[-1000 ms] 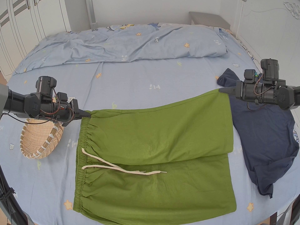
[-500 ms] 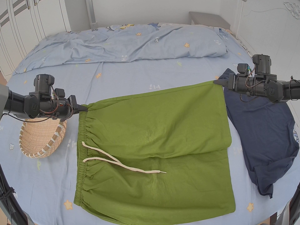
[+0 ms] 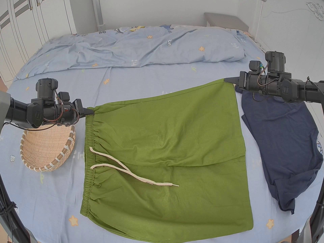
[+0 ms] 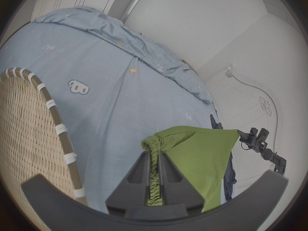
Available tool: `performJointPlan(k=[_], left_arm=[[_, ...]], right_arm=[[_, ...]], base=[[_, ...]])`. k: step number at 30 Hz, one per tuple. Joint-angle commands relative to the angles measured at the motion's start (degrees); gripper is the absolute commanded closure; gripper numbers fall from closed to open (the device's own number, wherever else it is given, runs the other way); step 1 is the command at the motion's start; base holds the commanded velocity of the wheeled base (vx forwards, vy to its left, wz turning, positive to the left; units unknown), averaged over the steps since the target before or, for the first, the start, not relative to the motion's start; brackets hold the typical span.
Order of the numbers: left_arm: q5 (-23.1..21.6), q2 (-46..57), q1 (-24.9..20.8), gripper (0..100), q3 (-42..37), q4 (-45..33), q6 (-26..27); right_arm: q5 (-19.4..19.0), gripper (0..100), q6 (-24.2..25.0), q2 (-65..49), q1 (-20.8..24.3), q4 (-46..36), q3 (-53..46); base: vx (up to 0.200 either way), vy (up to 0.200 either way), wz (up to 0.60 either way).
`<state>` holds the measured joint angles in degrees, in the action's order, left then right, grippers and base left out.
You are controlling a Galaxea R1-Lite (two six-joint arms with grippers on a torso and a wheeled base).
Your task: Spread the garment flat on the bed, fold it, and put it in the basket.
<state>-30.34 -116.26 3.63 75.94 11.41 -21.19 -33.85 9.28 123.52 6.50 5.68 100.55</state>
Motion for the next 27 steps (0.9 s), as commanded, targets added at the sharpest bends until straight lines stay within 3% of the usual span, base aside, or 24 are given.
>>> performJointPlan(k=[1,27], left_arm=[[0.02,-0.72,0.06,100,0.18,1.16,-0.08],[0.02,-2.48,1.29,100,1.06,1.86,0.09]], right_arm=[[0.72,100,0.04,3.57,0.53,-1.37,4.22],[2.39,100,-0.14,7.79,-0.87,-2.60,6.85]], base=[[0.000,0.000,0.00],[0.000,0.000,0.00]])
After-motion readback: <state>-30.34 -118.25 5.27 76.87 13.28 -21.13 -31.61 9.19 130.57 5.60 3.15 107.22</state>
